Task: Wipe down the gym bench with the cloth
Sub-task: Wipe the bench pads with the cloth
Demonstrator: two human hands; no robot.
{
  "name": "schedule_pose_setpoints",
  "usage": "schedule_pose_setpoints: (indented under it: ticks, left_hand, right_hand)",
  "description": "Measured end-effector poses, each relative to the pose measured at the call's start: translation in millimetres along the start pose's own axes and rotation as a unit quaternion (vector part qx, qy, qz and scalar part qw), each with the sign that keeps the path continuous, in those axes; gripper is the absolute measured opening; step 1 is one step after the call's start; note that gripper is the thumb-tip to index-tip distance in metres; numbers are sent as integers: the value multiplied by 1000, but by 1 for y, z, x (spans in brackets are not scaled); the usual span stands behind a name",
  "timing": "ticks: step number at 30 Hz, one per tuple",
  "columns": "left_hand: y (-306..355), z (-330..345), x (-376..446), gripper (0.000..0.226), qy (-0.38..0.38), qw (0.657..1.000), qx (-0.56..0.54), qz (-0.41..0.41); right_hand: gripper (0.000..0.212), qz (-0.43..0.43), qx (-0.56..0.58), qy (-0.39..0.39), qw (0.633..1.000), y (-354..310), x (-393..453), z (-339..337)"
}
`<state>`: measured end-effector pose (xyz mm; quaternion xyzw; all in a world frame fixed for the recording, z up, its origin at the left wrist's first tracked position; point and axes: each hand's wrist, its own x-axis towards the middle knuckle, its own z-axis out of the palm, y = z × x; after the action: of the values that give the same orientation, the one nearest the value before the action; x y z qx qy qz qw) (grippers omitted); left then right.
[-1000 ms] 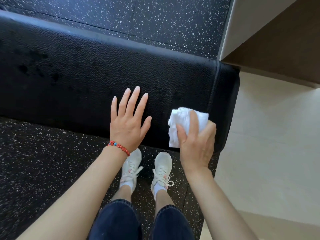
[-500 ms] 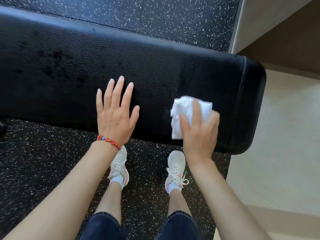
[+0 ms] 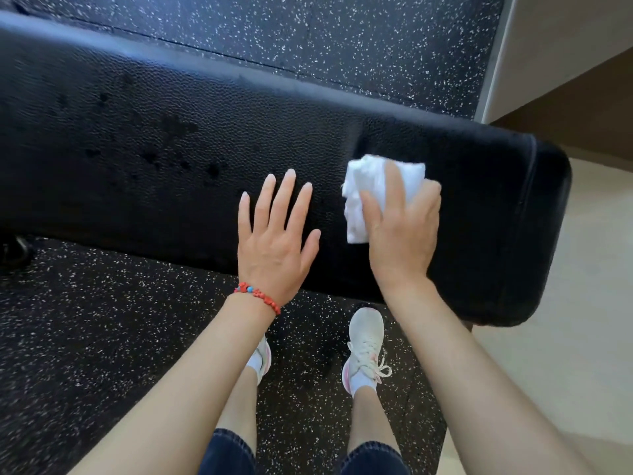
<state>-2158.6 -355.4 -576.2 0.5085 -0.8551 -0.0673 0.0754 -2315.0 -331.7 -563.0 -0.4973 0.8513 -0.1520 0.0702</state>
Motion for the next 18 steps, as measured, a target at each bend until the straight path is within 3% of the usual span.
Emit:
schedule_pose_setpoints:
  ticks: [3, 6, 13, 18]
  left_hand:
    - [-4, -6, -2, 52, 5, 1000, -13, -16]
    - [-15, -13, -4, 52, 10, 1000, -11, -22]
    - [-52, -10, -12, 52, 7, 999, 26, -39]
    - [-50, -11, -11, 52, 3, 999, 4, -46]
  right_hand:
    - [41, -92, -22, -5, 995, -2, -48, 2]
    - [39, -139, -15, 15, 990, 1, -36, 6]
    - [49, -38, -13, 0, 999, -51, 70, 22]
    - [42, -86, -18, 27, 996, -49, 5, 24]
